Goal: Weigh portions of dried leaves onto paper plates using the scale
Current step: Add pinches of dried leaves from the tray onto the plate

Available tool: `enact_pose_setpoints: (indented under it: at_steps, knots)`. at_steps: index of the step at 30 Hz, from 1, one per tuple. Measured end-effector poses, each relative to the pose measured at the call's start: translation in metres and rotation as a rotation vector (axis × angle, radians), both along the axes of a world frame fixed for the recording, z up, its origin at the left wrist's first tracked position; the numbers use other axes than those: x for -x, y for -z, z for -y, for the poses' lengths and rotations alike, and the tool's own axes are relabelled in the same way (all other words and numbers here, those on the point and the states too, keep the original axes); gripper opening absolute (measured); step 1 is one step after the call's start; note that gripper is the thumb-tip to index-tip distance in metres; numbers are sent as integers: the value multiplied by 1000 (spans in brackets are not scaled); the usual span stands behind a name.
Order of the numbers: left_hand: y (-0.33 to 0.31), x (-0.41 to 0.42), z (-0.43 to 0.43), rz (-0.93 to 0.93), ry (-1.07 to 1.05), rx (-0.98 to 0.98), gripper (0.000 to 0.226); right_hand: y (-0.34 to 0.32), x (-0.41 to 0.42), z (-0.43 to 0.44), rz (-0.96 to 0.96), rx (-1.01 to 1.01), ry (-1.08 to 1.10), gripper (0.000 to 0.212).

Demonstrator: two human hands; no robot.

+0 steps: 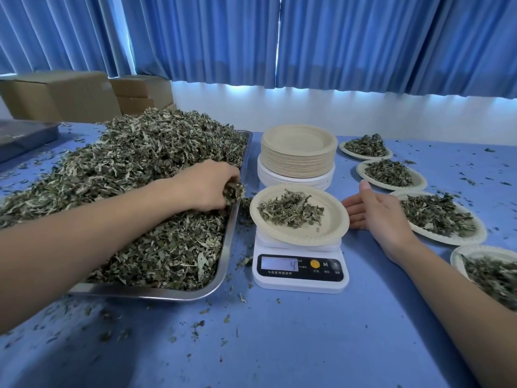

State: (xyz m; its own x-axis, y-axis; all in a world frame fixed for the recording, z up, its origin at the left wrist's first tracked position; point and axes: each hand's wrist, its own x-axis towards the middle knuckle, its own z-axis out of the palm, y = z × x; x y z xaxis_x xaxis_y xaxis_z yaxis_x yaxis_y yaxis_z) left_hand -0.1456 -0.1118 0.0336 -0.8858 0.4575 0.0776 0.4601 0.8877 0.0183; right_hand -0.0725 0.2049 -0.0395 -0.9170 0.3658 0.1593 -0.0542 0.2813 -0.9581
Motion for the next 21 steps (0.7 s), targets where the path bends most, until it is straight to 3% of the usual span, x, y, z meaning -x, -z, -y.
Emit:
enact_pose_setpoints:
  at_steps: [2, 5, 9, 17, 21]
  knots:
    - [5, -2, -1, 74, 14, 70, 38, 0, 0, 1, -2, -17, 5, 59]
    - [7, -4, 0, 30, 20, 97, 18, 2, 1, 1, -9, -58, 3, 46]
    - [6, -6, 0, -41, 29, 86, 18, 4, 2, 0, -7, -126, -5, 35]
    - [-10, 0, 3, -151, -57, -36, 48, 3, 2, 0, -5, -121, -1, 34]
    - [-16, 2, 5, -172, -84, -107, 14, 3, 2, 0, -1, -123, 0, 34]
